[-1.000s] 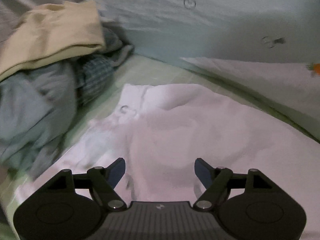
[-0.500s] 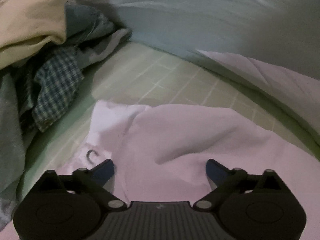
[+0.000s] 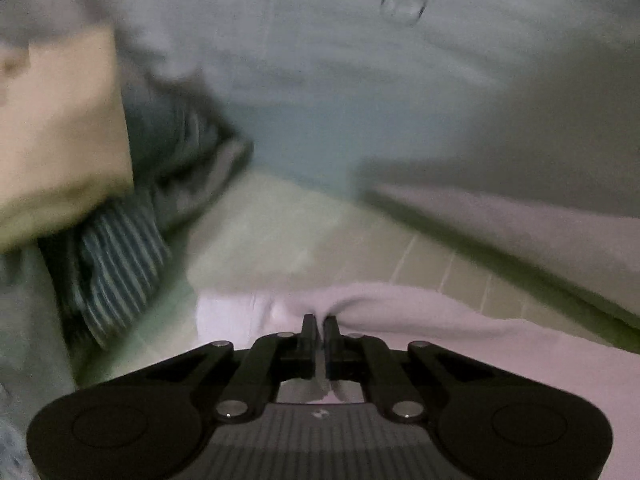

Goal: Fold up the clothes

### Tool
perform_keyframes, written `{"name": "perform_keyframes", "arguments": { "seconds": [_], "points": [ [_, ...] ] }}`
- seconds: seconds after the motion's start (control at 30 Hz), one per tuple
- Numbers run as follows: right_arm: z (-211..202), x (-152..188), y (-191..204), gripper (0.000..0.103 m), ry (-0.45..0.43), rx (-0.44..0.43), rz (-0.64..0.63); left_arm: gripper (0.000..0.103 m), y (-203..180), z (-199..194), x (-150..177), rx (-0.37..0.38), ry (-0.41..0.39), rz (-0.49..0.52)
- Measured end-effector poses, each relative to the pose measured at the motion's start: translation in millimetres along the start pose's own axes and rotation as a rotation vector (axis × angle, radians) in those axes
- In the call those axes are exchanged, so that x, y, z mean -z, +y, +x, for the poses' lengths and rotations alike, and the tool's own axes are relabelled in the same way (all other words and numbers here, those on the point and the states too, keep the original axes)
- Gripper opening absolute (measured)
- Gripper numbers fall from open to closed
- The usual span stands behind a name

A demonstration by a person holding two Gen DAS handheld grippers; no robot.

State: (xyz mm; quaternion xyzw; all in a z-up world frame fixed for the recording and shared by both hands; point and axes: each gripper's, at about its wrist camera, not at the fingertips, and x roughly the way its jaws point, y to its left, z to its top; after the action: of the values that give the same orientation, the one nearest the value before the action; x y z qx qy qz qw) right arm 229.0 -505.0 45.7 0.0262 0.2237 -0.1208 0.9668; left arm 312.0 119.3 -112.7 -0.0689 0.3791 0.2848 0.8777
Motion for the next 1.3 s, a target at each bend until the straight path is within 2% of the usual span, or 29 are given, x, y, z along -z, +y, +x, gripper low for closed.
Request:
{"name": "perform_keyframes", "arguments": {
  "seconds": [0.03,0.07,0.1,0.13,0.17,0.2,0.27,0.3,0.33,0.37,0.4,0.57,0.7,0.83,0.9,0.97,1.03,1.07,1.27,1.3],
  "points": [
    [2,-6,2,0.009,0.003,-0.015,-0.035,0.005,1,-3,-3,-0.015,-0.021,-0.005],
    [6,-11,5,0.015,0.013,-0.031,-0.074,0.005,1,-6,-6,-0.03,-0.042,-0.009],
    [17,-9,8,0.02,0.043,-0.01,-0.091,0.005,2,-3,-7,-0.045,-0.047,-0.026],
    [30,-6,12,0.037,0.076,0.016,-0.104,0.006,4,3,-8,-0.061,-0.028,-0.042],
    [42,-3,16,0.047,0.109,0.043,-0.117,0.012,5,11,-8,-0.076,0.0,-0.055],
    [52,3,18,0.047,0.15,0.083,-0.138,0.017,4,11,-8,-0.079,0.014,-0.062],
    [52,15,15,0.05,0.182,0.103,-0.128,0.026,2,4,-7,-0.07,0.03,-0.07],
    [46,22,8,0.052,0.192,0.099,-0.085,0.038,0,-2,-5,-0.064,0.022,-0.061],
    [40,31,0,0.054,0.205,0.093,-0.046,0.044,-4,-10,-2,-0.06,0.014,-0.044],
    [33,39,-8,0.054,0.217,0.088,-0.007,0.055,-8,-18,2,-0.057,0.011,-0.025],
    [29,49,-15,0.054,0.239,0.097,0.025,0.058,-11,-25,7,-0.047,0.013,-0.015],
    [10,102,-50,0.038,0.353,0.154,0.181,0.06,-26,-59,37,0.048,0.077,-0.035],
    [6,123,-62,0.038,0.379,0.117,0.296,0.06,-44,-79,60,0.102,0.134,-0.074],
    [21,130,-58,0.045,0.373,0.068,0.432,0.06,-63,-98,74,0.186,0.187,-0.13],
    [35,127,-39,0.036,0.359,0.059,0.425,0.06,-74,-105,75,0.201,0.182,-0.095],
    [43,119,-13,0.014,0.33,0.07,0.279,0.06,-85,-113,76,0.215,0.173,-0.06],
    [49,111,13,0.006,0.3,0.082,0.124,0.06,-96,-122,77,0.236,0.167,-0.034],
    [53,107,26,0.006,0.284,0.088,0.046,0.06,-102,-125,78,0.246,0.167,-0.023],
    [57,131,133,0.007,0.224,-0.082,-0.534,0.06,-133,-138,84,0.3,0.179,0.053],
    [59,134,137,0.008,0.236,-0.095,-0.53,0.06,-137,-139,86,0.306,0.185,0.063]
  ]
}}
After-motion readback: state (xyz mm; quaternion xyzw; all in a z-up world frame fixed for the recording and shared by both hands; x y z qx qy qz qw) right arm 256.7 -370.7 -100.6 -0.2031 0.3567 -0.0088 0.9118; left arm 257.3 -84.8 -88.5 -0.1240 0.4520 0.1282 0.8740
